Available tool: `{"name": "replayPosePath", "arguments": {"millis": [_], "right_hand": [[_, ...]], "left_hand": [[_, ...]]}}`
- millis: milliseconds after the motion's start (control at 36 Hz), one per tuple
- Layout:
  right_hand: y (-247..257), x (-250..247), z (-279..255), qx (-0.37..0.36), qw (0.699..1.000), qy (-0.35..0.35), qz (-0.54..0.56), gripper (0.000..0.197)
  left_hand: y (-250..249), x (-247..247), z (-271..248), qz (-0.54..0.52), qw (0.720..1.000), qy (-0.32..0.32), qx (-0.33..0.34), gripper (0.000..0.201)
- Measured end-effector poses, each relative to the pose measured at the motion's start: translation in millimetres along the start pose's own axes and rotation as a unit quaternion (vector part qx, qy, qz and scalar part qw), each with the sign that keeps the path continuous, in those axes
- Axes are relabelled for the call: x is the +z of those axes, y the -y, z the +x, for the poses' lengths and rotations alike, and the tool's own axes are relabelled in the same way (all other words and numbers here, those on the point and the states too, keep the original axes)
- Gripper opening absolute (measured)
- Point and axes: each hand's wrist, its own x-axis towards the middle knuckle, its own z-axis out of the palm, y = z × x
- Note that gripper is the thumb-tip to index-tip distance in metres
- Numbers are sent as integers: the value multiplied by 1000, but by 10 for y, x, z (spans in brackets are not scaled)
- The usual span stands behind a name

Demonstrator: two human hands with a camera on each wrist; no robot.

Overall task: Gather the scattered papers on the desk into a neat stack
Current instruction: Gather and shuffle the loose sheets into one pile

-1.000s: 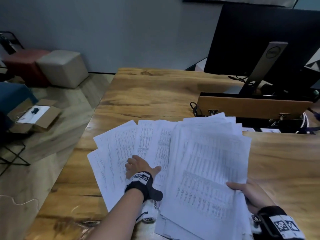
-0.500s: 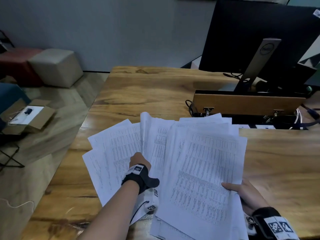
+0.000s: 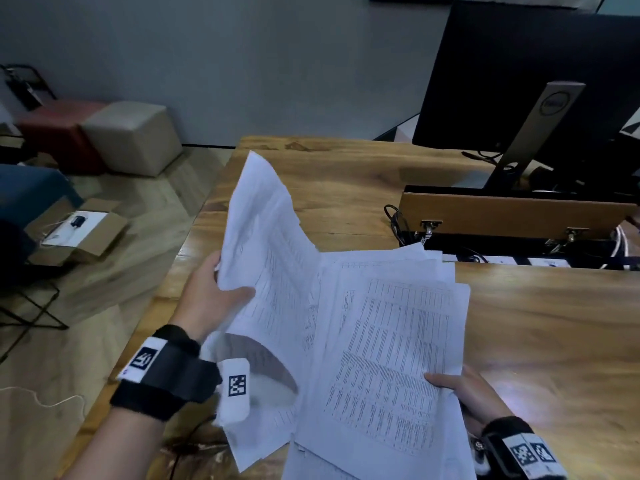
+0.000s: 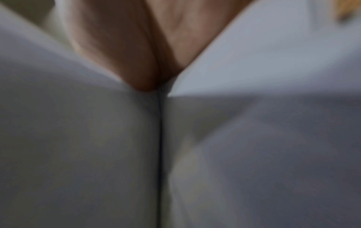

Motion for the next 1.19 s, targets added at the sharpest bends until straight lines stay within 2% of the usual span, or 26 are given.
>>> {"name": "replayPosePath", "arguments": {"millis": [111, 194, 306, 389, 444, 500, 583, 611, 667, 750, 833, 861, 944, 972, 1111, 1194], "right_hand": [[-16, 106, 43, 7, 1000, 7, 5, 31], [-11, 190, 61, 13, 1000, 15, 15, 36], [-22, 270, 85, 11, 999, 27, 30, 44], [-18, 336, 49, -4, 997, 64, 46, 63], [12, 379, 2, -12, 995, 95, 39, 71], [23, 407, -19, -14, 994, 103, 34, 61], [-40, 389, 36, -8, 994, 102, 26, 70], [-48, 393, 36, -7, 995, 102, 23, 66], [-66, 380, 42, -2, 996, 92, 19, 46], [-75, 401, 20, 5, 996, 87, 20, 45], [-78, 416, 16, 17, 998, 49, 40, 32], [-74, 420, 14, 27, 998, 34, 54, 33], [-76, 401, 41, 50, 993, 26, 106, 57], [-75, 395, 48, 53, 992, 28, 114, 59], [-67, 445, 101, 57, 996, 36, 54, 41], [-95, 466, 170, 57, 998, 19, -10, 45]], "left_hand": [[-308, -91, -163, -85, 996, 19, 33, 55], [-457, -48, -295, -194, 978, 57, 44, 68], [-413, 120, -399, -252, 965, 73, 15, 69], [-128, 298, -445, -250, 965, 64, -42, 73], [156, 434, -487, -222, 970, 57, -84, 79], [449, 552, -532, -184, 973, 46, -132, 83], [775, 690, -617, -117, 972, 55, -196, 93], [860, 727, -648, -84, 972, 61, -209, 96], [1017, 784, -701, -4, 973, 67, -221, 88], [1169, 829, -751, 107, 962, 72, -239, 78], [1238, 834, -737, 177, 952, 74, -238, 77], [1240, 835, -726, 190, 951, 69, -233, 79], [1197, 859, -709, 206, 954, 50, -213, 87], [1179, 871, -705, 217, 952, 53, -209, 90], [1164, 950, -679, 251, 943, 128, -178, 97], [1176, 948, -665, 249, 941, 159, -167, 97]]}}
